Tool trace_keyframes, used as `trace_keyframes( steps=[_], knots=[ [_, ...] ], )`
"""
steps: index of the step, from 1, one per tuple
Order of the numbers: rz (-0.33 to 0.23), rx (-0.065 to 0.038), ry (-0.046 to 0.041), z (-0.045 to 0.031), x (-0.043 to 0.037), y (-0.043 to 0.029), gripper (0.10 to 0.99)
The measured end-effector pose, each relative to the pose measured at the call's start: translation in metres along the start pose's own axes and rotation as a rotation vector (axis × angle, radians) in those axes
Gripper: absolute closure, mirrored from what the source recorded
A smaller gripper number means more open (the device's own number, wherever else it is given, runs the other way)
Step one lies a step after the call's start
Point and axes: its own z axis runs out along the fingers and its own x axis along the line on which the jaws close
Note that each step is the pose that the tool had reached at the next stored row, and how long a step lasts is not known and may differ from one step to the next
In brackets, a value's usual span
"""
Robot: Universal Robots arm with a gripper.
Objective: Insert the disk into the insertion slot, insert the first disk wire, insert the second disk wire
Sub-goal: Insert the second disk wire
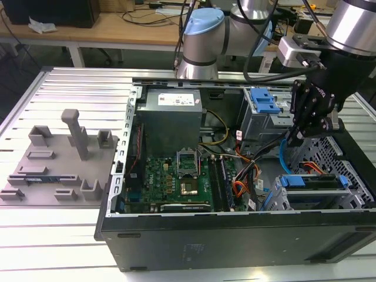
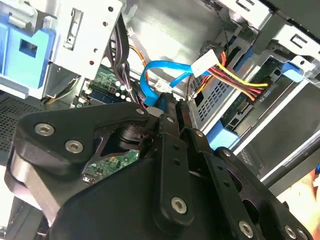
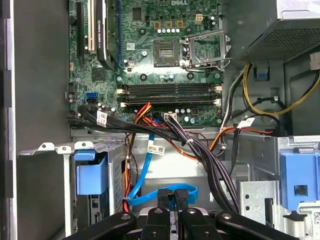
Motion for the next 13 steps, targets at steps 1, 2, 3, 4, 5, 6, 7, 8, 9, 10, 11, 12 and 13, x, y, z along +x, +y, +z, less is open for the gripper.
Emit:
trace_keyframes(
  steps=[1,2,3,4,5,6,7,8,9,10,11,12,13],
  knots=[
    [0.0,-0.004,0.0001,-0.0001,0.0004,-0.0039,0.925],
    [0.0,-0.008,0.0003,-0.0004,0.0004,-0.0095,0.925],
    [0.001,-0.009,0.0021,-0.0006,0.0005,-0.0135,0.925],
    [0.002,-0.009,0.0028,-0.0006,0.0008,-0.0151,0.925],
    [0.002,-0.01,0.0029,-0.0006,0.0017,-0.0154,0.925],
    [0.004,-0.01,0.0029,-0.0007,0.0037,-0.0156,0.925],
    [0.005,-0.01,0.0028,-0.0009,0.0051,-0.0158,0.925],
    [0.005,-0.01,0.0029,-0.0014,0.0068,-0.016,0.925],
    [0.006,-0.01,0.0028,-0.0023,0.0085,-0.016,0.925],
    [0.007,-0.01,0.0027,-0.0041,0.01,-0.016,0.925],
    [0.009,-0.011,0.0028,-0.0104,0.0134,-0.0159,0.925],
    [0.011,-0.013,0.0026,-0.0147,0.0154,-0.0159,0.925],
    [0.012,-0.015,0.0026,-0.0181,0.0169,-0.0159,0.925]
  ],
)
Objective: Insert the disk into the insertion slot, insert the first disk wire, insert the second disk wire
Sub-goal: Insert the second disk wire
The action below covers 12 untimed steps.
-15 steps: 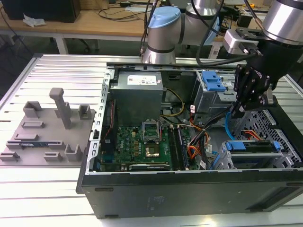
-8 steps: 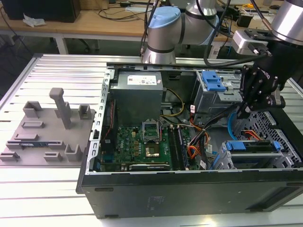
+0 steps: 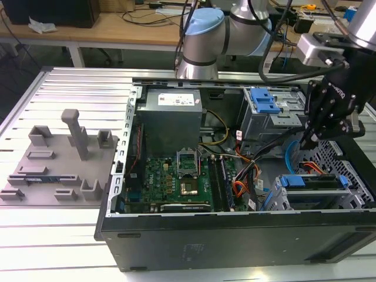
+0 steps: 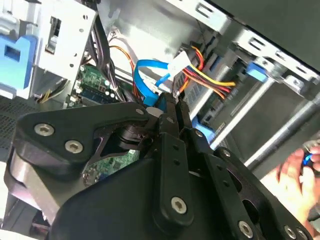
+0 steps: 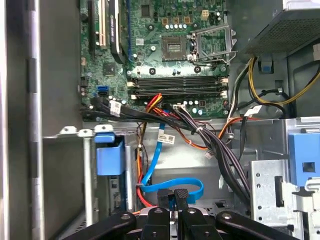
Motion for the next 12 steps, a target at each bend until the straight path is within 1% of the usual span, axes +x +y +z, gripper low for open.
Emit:
trace_keyframes(
  steps=[1,4,6,7,9,12],
  knots=[
    [0.002,-0.002,0.0001,-0.0039,0.003,0.0001,0.925],
    [0.004,-0.002,0.0001,-0.0039,0.0127,-0.0005,0.925],
    [0.004,-0.002,-0.0001,-0.0035,0.0217,-0.0012,0.925],
    [0.004,-0.002,0.0,-0.0034,0.0244,-0.0015,0.925],
    [0.004,-0.002,-0.0001,-0.0018,0.0338,-0.004,0.925],
    [0.005,-0.002,-0.0003,0.0024,0.0409,-0.0059,0.925]
  ],
)
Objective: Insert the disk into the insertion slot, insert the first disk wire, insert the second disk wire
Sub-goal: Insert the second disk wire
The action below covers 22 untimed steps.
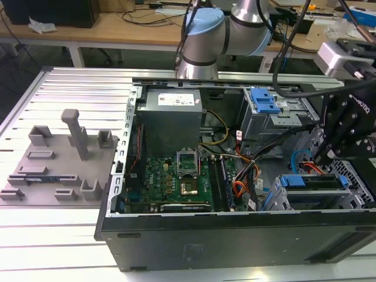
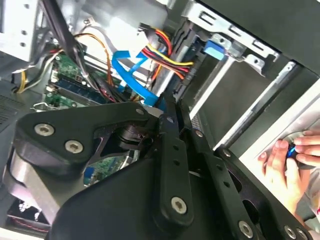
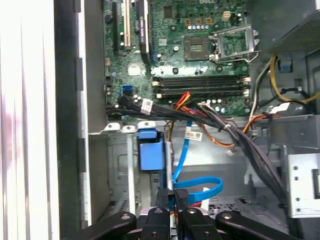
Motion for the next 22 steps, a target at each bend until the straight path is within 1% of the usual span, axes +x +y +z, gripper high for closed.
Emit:
trace_keyframes(
  steps=[2,4,6,7,9,13,22],
  knots=[
    [0.013,0.0,-0.0006,0.0029,0.0004,-0.0008,0.925],
    [0.036,-0.001,-0.0028,0.0038,0.0003,-0.0019,0.925],
    [0.047,-0.001,-0.004,0.0039,-0.0006,-0.0078,0.925],
    [0.047,-0.001,-0.004,0.0042,-0.0008,-0.0085,0.925],
    [0.046,-0.001,-0.004,0.0055,-0.0008,-0.0081,0.925],
    [0.035,-0.001,-0.0039,0.0073,-0.0008,-0.0045,0.925],
    [0.029,-0.001,-0.0031,0.0076,-0.0007,-0.0042,0.925]
  ],
)
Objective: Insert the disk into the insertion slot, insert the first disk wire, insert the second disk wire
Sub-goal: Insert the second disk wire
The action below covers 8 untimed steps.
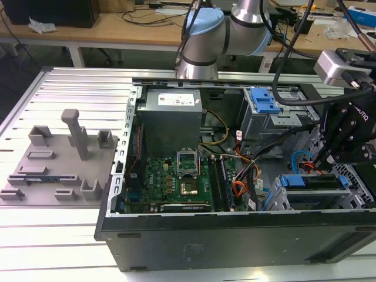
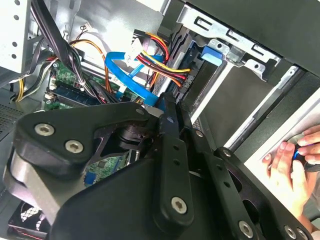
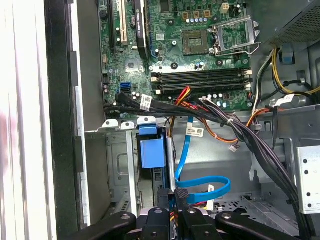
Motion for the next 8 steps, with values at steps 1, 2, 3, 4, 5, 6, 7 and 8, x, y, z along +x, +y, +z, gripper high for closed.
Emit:
trace_keyframes(
  steps=[1,2,3,4,5,6,7,8],
  knots=[
    [0.0,0.0,-0.0001,0.0002,0.0,0.0,0.925],
    [0.0,0.0,-0.0002,0.0005,0.0,0.0,0.925],
    [0.0,0.0,-0.0002,0.0009,0.0,-0.0001,0.925],
    [0.0,0.0,-0.0001,0.0011,0.0,-0.0001,0.925],
    [0.0,0.0,-0.0001,0.0012,0.0,-0.0001,0.925],
    [0.0,0.0,0.0,0.0013,0.0,-0.0002,0.925],
    [0.0,0.0,-0.0002,0.0016,0.0001,-0.0003,0.925],
    [0.0,0.0,-0.0004,0.0018,0.0003,-0.0005,0.925]
  ],
)
